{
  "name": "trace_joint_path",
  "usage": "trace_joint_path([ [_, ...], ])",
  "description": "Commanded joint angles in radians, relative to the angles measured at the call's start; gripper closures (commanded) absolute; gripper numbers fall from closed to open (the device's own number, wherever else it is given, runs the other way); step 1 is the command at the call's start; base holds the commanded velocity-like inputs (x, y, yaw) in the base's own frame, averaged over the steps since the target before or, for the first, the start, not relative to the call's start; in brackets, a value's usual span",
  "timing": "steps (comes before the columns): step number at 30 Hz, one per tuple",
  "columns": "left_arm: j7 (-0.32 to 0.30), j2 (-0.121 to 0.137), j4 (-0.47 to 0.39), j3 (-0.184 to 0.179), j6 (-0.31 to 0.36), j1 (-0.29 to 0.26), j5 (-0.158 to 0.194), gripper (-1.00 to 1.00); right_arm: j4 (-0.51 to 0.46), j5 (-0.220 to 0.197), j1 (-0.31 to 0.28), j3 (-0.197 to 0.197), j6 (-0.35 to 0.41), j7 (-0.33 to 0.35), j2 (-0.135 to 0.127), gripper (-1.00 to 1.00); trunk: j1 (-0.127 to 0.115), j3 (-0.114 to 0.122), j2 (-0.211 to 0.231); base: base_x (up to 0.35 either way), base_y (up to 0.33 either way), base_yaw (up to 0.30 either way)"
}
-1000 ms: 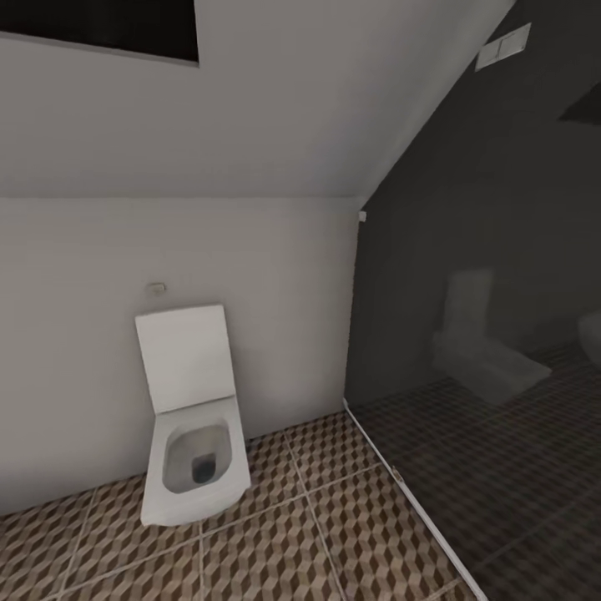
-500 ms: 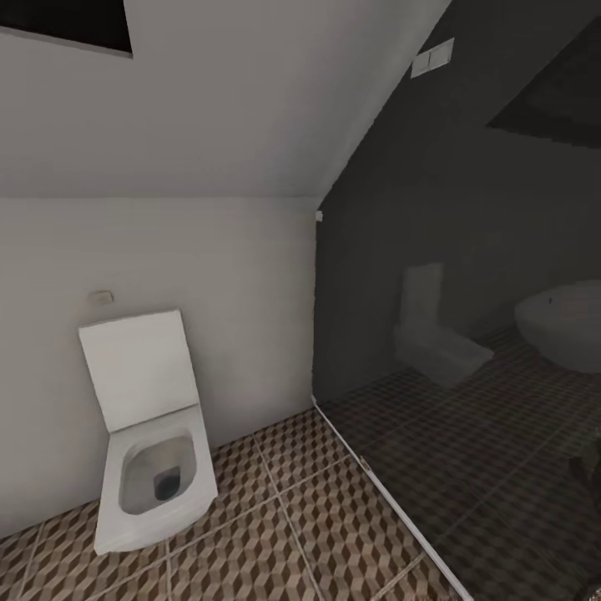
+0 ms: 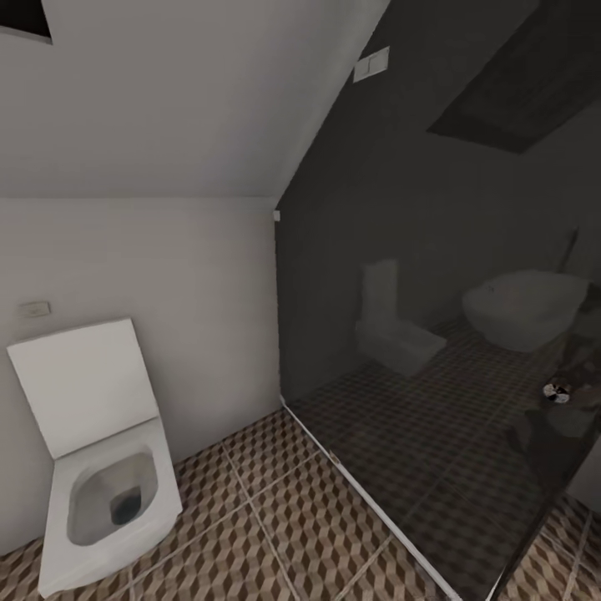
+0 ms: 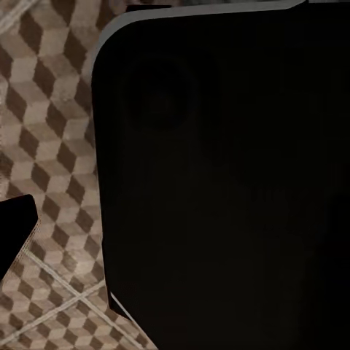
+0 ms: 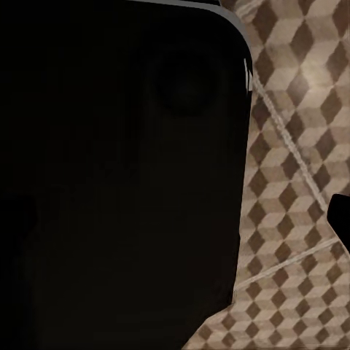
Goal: Take the four mousetraps from the cabinet in the bathroom and place them on the bathroom floor. Make sure all four end up on the same floor surface, and ensure that at least two of them are either under or directly next to the same bathroom sink.
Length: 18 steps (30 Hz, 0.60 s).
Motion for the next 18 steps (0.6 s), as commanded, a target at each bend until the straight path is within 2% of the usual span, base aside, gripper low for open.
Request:
trace_joint_path([
  [1,0.0,0.0,0.0,0.001,-0.001,0.0,0.001,-1.0,0.0,0.001,0.0,0.001,-0.003,0.001,0.0,-1.0,0.0,-0.001,0.0,0.0,0.0,-0.296],
  [18,-0.001,-0.008,-0.01,0.004,0.0,0.0,0.002,-1.0,0.0,0.0,0.0,0.001,-0.003,0.001,-0.001,-1.0,0.0,-0.001,0.0,0.0,0.0,-0.296],
])
